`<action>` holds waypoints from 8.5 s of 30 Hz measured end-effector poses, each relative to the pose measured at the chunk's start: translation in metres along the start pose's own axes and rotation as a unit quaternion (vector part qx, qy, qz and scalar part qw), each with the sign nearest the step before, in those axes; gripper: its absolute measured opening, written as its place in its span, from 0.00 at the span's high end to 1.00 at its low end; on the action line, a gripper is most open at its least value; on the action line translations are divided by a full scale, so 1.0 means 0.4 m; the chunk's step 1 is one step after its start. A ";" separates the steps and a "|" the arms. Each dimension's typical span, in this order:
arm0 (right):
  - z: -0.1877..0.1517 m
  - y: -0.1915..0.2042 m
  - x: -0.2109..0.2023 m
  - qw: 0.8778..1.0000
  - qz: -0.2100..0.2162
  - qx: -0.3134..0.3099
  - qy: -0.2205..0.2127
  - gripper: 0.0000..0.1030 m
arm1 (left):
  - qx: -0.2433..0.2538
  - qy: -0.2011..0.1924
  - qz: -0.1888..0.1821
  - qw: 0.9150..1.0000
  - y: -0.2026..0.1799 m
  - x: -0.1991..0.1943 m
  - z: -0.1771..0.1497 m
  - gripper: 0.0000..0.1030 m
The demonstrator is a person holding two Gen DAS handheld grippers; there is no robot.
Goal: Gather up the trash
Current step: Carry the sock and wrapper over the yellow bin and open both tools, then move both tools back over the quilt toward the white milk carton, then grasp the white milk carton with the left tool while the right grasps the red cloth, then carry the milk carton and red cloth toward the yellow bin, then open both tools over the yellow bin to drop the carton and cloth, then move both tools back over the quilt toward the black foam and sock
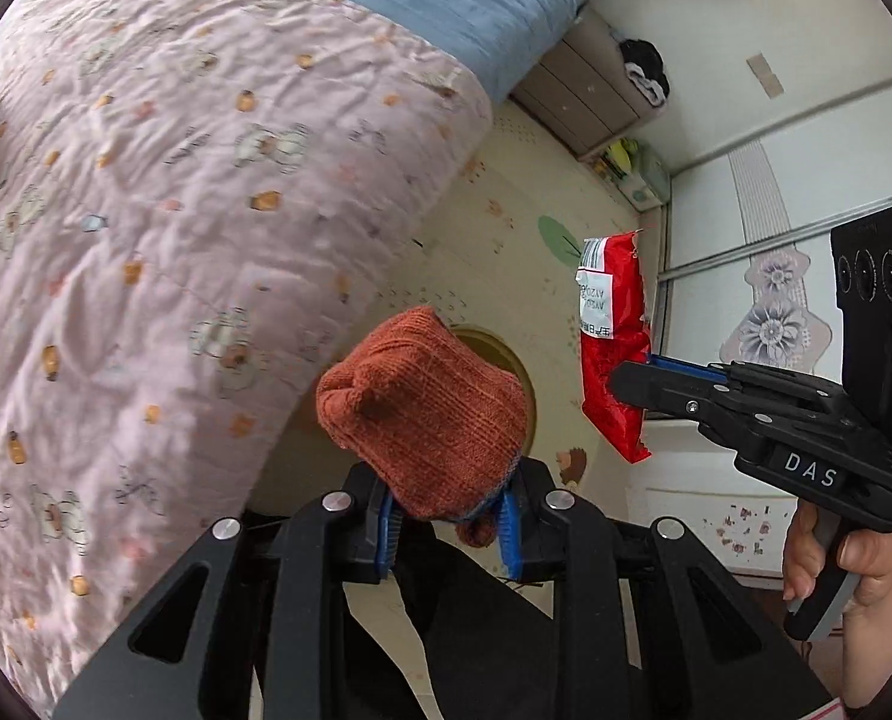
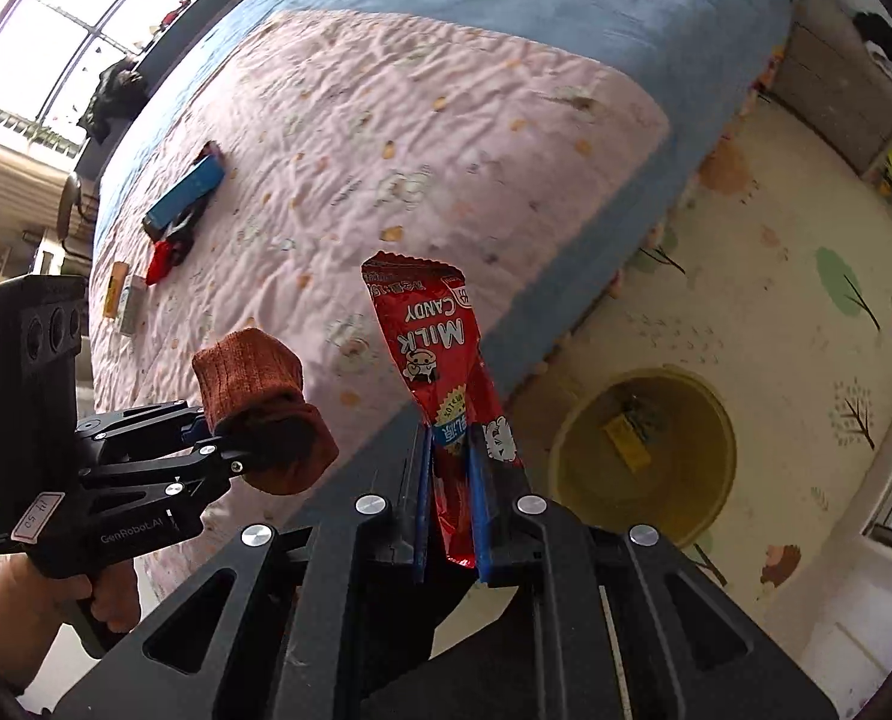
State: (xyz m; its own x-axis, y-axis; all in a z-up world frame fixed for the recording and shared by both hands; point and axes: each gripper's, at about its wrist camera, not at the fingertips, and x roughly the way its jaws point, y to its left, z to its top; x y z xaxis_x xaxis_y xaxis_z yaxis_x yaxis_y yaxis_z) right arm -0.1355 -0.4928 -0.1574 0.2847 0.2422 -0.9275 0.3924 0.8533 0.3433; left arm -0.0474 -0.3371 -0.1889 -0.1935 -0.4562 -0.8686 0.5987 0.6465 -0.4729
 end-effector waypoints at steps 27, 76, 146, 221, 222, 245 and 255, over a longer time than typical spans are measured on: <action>-0.185 -0.504 0.001 0.992 0.025 0.113 0.045 0.62 | 0.048 0.116 0.021 0.992 -0.359 0.400 -0.041 0.29; 0.297 0.865 0.293 0.952 0.140 -0.263 0.065 0.46 | -0.287 -0.161 0.190 0.925 0.790 -0.516 -0.146 0.20; 0.381 1.268 0.652 0.874 0.128 -0.447 0.144 0.70 | -0.317 -0.141 0.196 0.917 1.071 -0.540 -0.115 0.44; -0.105 -0.417 -0.065 0.996 0.017 0.087 0.000 0.48 | 0.063 0.093 0.040 0.993 -0.289 0.346 -0.016 0.24; -0.095 -0.401 -0.064 0.997 0.017 0.081 -0.001 0.48 | 0.058 0.085 0.040 0.994 -0.275 0.328 -0.011 0.24; 0.251 0.443 0.153 0.985 0.088 -0.150 0.018 0.48 | -0.116 -0.070 0.131 0.982 0.427 -0.241 -0.016 0.24; 0.351 0.716 0.244 0.968 0.106 -0.224 0.030 0.48 | -0.192 -0.124 0.153 0.962 0.676 -0.384 -0.011 0.24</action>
State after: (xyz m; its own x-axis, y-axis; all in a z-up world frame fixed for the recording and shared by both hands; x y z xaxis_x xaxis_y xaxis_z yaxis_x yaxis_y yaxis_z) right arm 0.1276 -0.2897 -0.1289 0.2600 0.4486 -0.8551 -0.0918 0.8930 0.4406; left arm 0.1407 -0.0894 -0.1840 0.1650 -0.3104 -0.9362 0.2579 0.9297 -0.2628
